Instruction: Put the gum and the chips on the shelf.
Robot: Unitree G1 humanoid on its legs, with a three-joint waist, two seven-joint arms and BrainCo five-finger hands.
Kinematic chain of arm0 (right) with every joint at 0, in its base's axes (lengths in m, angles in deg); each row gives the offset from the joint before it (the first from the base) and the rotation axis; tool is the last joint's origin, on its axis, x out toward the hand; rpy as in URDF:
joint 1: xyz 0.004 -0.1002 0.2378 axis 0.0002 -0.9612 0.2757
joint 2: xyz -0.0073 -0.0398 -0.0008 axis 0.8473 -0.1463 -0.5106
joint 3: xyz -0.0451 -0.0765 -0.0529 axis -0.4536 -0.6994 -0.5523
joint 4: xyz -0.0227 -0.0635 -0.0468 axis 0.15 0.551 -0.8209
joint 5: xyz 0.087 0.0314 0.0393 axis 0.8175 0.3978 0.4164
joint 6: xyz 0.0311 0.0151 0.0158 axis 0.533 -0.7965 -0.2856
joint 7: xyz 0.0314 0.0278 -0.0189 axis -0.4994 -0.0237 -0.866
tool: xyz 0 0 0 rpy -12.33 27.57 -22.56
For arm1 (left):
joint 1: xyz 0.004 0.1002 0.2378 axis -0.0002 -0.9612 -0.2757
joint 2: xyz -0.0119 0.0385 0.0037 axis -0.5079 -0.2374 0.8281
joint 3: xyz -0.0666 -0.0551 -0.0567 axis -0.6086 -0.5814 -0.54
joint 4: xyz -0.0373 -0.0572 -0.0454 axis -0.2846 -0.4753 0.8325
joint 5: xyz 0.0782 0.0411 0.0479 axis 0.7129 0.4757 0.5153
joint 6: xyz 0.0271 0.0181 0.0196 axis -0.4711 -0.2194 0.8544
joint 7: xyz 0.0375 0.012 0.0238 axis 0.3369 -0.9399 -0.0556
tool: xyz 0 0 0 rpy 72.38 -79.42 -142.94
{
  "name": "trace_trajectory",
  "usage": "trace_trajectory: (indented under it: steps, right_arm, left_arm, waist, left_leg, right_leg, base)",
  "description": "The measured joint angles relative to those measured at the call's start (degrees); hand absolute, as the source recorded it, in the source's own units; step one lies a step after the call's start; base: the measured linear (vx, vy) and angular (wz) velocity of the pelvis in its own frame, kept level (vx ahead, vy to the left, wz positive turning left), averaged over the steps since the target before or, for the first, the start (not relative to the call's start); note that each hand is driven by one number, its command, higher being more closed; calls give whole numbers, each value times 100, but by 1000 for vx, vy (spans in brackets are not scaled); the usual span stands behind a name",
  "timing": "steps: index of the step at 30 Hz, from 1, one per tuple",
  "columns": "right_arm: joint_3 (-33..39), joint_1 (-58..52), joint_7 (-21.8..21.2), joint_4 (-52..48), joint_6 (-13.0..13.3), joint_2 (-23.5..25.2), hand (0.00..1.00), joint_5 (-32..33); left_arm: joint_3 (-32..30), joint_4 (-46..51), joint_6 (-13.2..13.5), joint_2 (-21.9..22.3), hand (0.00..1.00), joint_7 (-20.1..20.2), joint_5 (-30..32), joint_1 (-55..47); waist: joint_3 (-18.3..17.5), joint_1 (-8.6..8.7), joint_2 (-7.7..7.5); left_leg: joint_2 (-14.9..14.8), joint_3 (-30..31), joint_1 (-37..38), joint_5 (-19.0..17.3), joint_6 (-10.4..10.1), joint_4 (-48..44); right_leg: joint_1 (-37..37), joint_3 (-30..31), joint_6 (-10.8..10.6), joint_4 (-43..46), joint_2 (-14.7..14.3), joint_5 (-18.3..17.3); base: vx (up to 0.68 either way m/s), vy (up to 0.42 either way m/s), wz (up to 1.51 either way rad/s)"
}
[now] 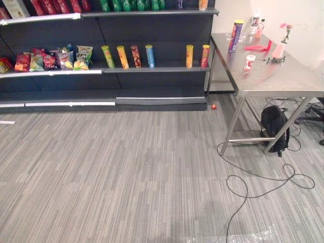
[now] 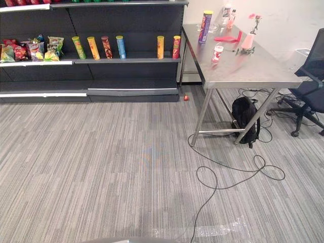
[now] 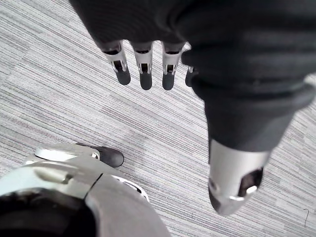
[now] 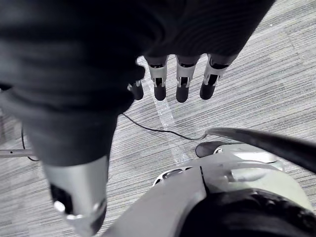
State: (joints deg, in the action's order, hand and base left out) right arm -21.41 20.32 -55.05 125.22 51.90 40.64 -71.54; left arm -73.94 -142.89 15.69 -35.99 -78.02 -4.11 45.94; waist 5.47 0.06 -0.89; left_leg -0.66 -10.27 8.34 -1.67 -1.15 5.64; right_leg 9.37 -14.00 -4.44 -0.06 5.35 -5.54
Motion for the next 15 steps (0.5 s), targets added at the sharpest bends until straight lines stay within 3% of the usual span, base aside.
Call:
trace_trajectory:
  steps: [3, 4, 6, 15]
  right_arm:
    - [10, 75, -1, 4, 4, 11, 0, 0]
    - [25, 101, 2, 4, 5, 22, 0, 0]
    - [52, 120, 2, 4, 3, 36, 0, 1]
    - [51, 159, -24, 0, 5, 36, 0, 4]
  left_arm:
    - [0, 15, 28, -8, 0, -10, -1, 31]
    - [0, 47, 28, -14, 0, -14, -3, 32]
    - [1, 59, 23, -23, 0, -15, -3, 32]
    - [5, 62, -96, -29, 0, -51, -2, 28]
  waist:
    - [113, 23, 37]
    - [209, 49, -38]
    - [211, 66, 8]
    - [292, 124, -47]
  left_leg:
    - [0, 7, 40, 4, -8, -8]
    - [-2, 15, 80, 5, -12, 13]
    - [-7, 14, 97, 14, -30, 17]
    - [-9, 28, 101, 66, -19, 29]
  right_leg:
    - [73, -92, -3, -26, -6, -1]
    - [127, -123, -11, -38, -11, -5]
    - [160, -142, -20, -40, -15, -11]
    - [178, -195, -28, -72, -15, -20]
  base:
    - [26, -21, 6]
    - [-12, -35, 8]
    - [-34, -33, 7]
    - [-61, -15, 2]
